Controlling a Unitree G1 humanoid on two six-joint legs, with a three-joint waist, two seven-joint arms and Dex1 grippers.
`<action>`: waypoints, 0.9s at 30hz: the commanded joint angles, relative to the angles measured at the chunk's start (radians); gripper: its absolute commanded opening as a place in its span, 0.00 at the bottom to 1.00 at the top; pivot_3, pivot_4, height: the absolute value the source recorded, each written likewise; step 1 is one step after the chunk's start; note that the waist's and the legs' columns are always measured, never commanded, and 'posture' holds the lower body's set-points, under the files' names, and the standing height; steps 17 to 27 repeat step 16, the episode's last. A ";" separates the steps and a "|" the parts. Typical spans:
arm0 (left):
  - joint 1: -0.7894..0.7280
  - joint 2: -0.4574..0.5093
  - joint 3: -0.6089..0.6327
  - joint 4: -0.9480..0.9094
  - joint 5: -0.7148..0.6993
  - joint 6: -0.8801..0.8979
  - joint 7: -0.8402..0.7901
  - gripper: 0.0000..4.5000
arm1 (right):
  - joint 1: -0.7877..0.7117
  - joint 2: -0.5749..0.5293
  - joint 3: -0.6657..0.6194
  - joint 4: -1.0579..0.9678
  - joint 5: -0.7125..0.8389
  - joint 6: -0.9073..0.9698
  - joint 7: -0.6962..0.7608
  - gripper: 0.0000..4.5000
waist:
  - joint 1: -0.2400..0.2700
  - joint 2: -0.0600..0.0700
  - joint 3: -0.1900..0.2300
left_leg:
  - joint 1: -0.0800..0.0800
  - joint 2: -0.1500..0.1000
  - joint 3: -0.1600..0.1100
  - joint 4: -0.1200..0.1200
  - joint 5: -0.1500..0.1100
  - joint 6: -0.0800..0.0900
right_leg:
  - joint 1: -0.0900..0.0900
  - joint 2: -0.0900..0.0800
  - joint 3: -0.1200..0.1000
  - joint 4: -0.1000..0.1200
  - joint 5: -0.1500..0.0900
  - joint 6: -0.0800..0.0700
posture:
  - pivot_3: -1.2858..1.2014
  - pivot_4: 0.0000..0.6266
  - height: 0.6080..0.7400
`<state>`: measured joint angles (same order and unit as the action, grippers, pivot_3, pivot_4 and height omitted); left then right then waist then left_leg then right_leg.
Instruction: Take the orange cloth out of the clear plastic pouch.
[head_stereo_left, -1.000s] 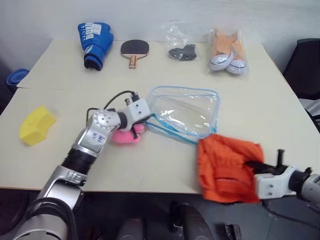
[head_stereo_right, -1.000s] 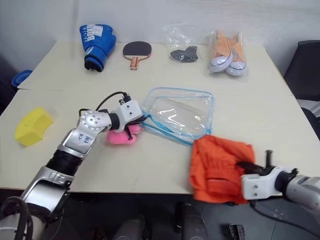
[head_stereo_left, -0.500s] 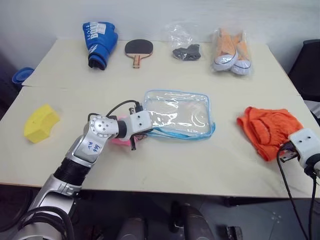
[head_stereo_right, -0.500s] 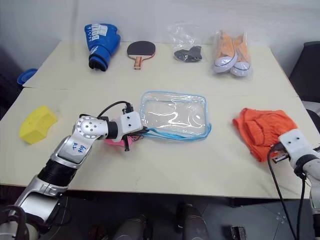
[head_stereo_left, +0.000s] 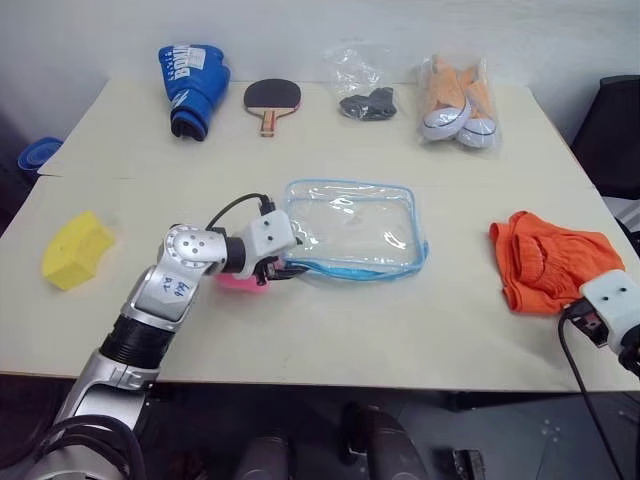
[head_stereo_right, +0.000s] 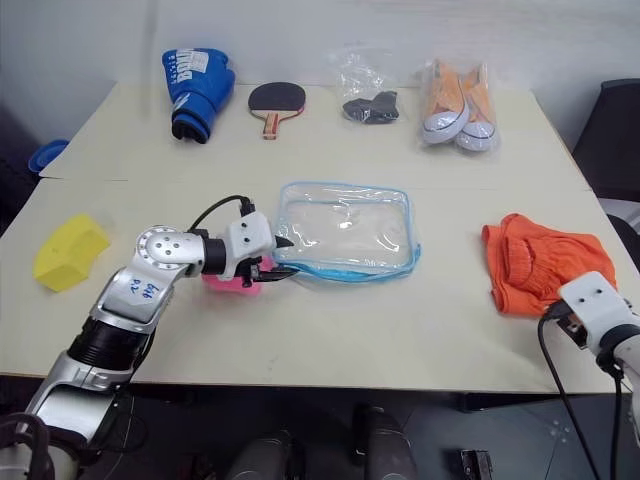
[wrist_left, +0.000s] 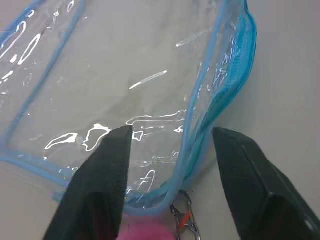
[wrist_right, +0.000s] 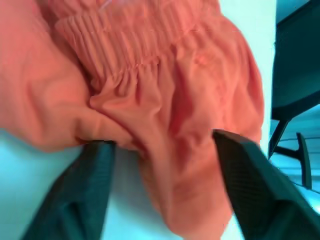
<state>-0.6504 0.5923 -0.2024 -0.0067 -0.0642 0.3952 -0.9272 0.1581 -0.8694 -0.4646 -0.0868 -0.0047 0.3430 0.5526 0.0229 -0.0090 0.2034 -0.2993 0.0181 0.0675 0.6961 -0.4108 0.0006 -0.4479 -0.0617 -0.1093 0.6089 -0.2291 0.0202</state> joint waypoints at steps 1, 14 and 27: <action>-0.024 0.025 0.125 -0.055 -0.126 0.055 -0.041 0.89 | 0.055 -0.022 -0.162 -0.147 0.133 0.152 0.113 0.96 | 0.001 0.000 0.000 | 0.000 0.000 0.000 0.000 0.000 0.000 | 0.000 0.000 0.000 0.000 0.000 0.000 | 0.52 0.24 1.00; -0.090 0.359 0.343 0.326 -0.293 -0.013 -0.391 0.89 | 0.295 -0.075 -0.750 -0.142 0.470 0.726 0.407 0.99 | 0.002 0.001 0.000 | 0.000 0.000 -0.001 -0.001 -0.002 0.004 | 0.000 0.001 -0.001 -0.002 -0.001 0.000 | 0.52 0.24 1.00; -0.116 0.369 0.313 0.382 -0.270 -0.061 -0.431 0.89 | 0.277 -0.066 -0.740 -0.164 0.496 0.740 0.398 0.99 | 0.002 0.001 0.000 | -0.001 0.000 -0.001 -0.001 -0.004 0.007 | 0.000 0.001 -0.001 -0.004 -0.001 0.000 | 0.52 0.24 1.00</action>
